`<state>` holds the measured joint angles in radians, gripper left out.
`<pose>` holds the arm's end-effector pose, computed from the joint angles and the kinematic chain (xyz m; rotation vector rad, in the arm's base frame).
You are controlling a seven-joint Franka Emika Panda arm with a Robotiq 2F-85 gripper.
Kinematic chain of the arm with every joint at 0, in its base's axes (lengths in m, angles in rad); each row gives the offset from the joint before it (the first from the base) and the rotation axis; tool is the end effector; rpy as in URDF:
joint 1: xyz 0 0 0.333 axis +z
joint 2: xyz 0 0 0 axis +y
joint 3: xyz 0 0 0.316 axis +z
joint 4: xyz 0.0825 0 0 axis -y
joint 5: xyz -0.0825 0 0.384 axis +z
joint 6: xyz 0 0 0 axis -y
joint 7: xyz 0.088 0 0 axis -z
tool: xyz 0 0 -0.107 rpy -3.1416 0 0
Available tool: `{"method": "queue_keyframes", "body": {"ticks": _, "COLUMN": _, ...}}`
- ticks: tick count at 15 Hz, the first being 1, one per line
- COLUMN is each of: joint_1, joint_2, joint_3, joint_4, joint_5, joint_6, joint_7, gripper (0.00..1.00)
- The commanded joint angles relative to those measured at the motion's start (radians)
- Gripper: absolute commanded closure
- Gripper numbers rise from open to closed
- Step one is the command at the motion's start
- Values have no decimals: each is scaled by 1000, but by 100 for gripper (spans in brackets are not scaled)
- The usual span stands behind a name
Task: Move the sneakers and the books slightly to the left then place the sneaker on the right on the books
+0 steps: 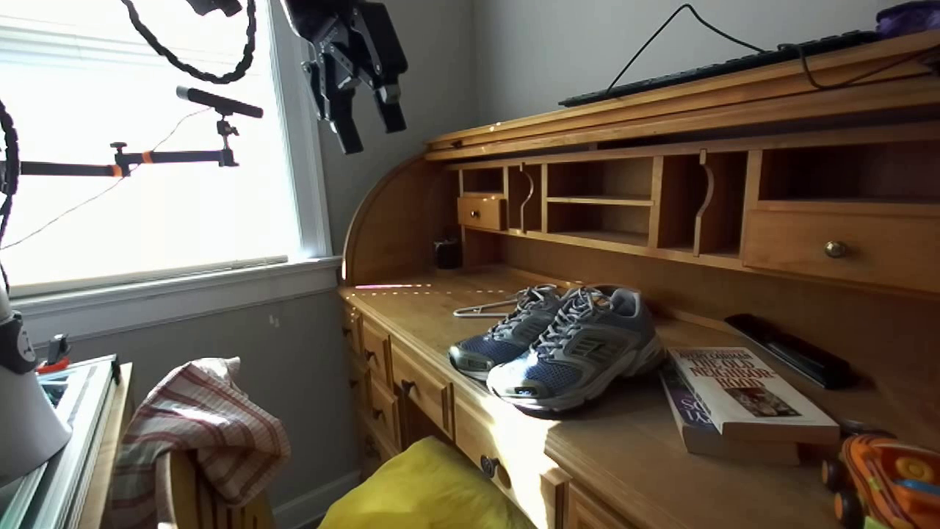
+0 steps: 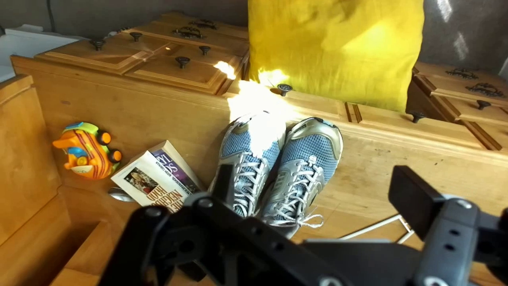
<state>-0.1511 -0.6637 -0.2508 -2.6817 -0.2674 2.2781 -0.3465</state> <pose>0.3362 -0.1495 0.4530 2.9657 0.1866 0.3195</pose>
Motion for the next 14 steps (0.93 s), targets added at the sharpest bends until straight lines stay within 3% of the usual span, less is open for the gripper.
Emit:
{"method": "queue_keyframes", "body": {"ticks": 1, "joint_1": 14, "joint_2": 162, "joint_3": -21, "joint_4": 99, "joint_5": 28, "joint_6": 31, "joint_7": -19, "gripper": 0}}
{"method": "queue_keyframes", "body": {"ticks": 13, "joint_1": -6, "joint_2": 520, "joint_3": -2, "joint_4": 346, "joint_5": 103, "joint_6": 112, "joint_7": 30, "gripper": 0}}
{"method": "queue_keyframes", "body": {"ticks": 14, "joint_1": -9, "joint_2": 449, "joint_3": 4, "joint_4": 299, "joint_5": 89, "joint_6": 95, "joint_7": 5, "gripper": 0}}
